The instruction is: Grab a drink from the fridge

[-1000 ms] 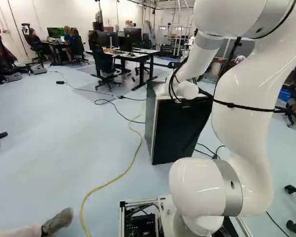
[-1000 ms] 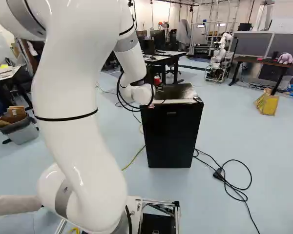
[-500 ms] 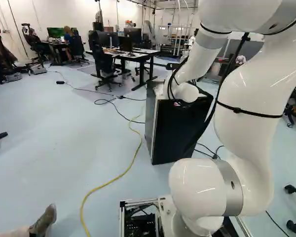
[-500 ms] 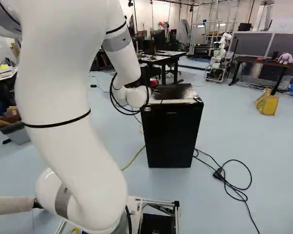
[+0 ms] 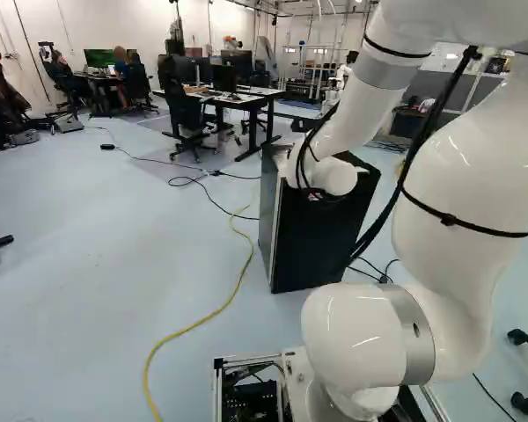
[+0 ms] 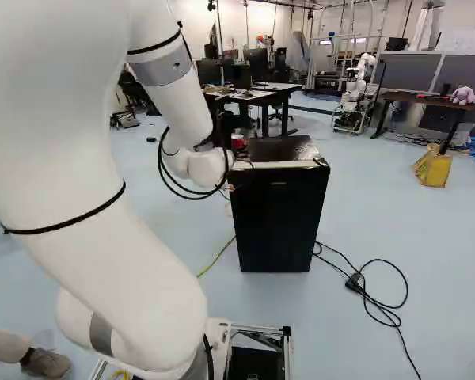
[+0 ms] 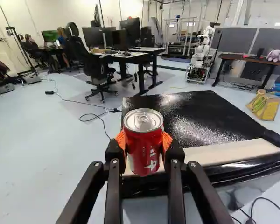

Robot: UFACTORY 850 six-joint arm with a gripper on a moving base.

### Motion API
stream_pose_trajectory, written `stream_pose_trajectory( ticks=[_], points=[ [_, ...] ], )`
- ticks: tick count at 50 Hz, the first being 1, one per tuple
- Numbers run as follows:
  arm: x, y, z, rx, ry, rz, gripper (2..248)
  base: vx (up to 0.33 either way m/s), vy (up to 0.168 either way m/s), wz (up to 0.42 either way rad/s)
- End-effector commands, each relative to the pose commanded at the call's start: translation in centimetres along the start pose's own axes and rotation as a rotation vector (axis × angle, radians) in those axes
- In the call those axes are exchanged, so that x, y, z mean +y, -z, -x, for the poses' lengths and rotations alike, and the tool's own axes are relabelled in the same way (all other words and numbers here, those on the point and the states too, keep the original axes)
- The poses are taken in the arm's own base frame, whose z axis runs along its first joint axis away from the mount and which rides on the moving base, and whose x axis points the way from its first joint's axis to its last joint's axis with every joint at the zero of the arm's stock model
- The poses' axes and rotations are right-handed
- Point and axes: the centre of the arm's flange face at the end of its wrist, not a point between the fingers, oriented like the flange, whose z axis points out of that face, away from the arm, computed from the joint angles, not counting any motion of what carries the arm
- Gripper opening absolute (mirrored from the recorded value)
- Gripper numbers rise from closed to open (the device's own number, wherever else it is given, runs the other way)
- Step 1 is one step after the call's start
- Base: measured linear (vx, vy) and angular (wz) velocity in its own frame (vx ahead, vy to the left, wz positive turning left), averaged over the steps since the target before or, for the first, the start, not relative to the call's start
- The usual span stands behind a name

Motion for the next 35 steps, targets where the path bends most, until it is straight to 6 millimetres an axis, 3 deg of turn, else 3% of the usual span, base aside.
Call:
stream_pose_trajectory(
  ticks=[18, 35],
  points=[
    [-1.6, 5.1, 2.6, -0.031, 0.014, -0.019, 93, 0.0, 0.0, 0.0],
    [-2.4, 8.7, 4.8, -0.053, 0.026, -0.033, 93, 0.0, 0.0, 0.0]
  ],
)
